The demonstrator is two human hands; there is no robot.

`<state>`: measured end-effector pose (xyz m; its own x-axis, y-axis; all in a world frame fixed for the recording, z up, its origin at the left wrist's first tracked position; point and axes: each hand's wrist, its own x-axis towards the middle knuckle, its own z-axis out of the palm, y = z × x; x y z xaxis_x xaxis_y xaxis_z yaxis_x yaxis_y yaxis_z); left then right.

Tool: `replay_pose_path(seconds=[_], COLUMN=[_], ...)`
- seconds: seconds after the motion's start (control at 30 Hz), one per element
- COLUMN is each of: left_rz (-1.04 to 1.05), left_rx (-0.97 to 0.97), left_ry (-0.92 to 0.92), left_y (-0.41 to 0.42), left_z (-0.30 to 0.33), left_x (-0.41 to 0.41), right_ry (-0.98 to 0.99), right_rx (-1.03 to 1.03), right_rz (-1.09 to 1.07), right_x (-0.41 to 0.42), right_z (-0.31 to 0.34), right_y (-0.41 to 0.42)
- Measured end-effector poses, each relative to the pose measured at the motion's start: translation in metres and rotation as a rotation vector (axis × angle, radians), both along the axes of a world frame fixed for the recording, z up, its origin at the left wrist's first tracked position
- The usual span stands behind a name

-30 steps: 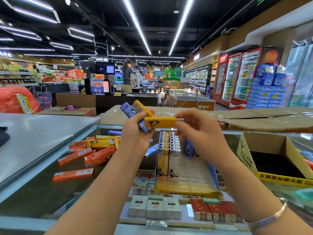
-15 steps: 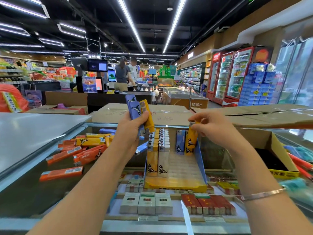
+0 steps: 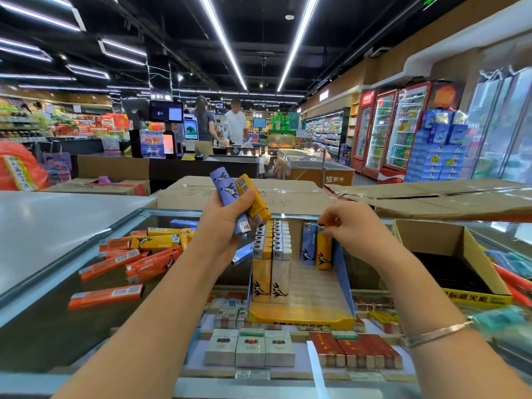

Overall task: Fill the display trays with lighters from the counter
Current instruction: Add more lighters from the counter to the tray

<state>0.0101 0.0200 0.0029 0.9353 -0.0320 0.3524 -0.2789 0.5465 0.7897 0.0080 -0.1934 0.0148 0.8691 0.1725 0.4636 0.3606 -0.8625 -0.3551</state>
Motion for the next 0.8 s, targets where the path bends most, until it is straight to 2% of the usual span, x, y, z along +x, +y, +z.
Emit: replay_pose_path(seconds=[0.13, 0.27, 0.4, 0.47, 0.57, 0.67, 0.8], left_rz=[0.001, 0.018, 0.036, 0.033, 0.031, 0.03, 0.03], left_rx=[-0.02, 0.015, 0.0, -0.011, -0.001, 0.027, 0.036], left_ry=[-0.034, 0.007, 0.031, 0.017, 0.007, 0.012, 0.013], left_y=[0.001, 0.001, 0.001, 0.0, -0.001, -0.002, -0.003], left_z=[0.0, 0.0, 0.0, 0.0, 0.001, 0.001, 0.001], left_x=[-0.001, -0.001, 0.0, 0.0, -0.001, -0.003, -0.005], right_ry=[0.029, 0.036, -0.061, -0.116, -0.033, 0.005, 0.019], right_rx=[-0.067, -0.095, -0.06, 0.104, 0.361, 0.374, 0.353], right_rz=[-0.042, -0.067, -0.031, 0.078, 0.36, 0.543, 0.606], right_x=[0.0, 0.001, -0.003, -0.011, -0.026, -0.035, -0.038], right_z=[0.002, 0.001, 0.002, 0.007, 0.011, 0.009, 0.006], right_y=[0.002, 0.001, 0.006, 0.013, 0.03, 0.042, 0.05])
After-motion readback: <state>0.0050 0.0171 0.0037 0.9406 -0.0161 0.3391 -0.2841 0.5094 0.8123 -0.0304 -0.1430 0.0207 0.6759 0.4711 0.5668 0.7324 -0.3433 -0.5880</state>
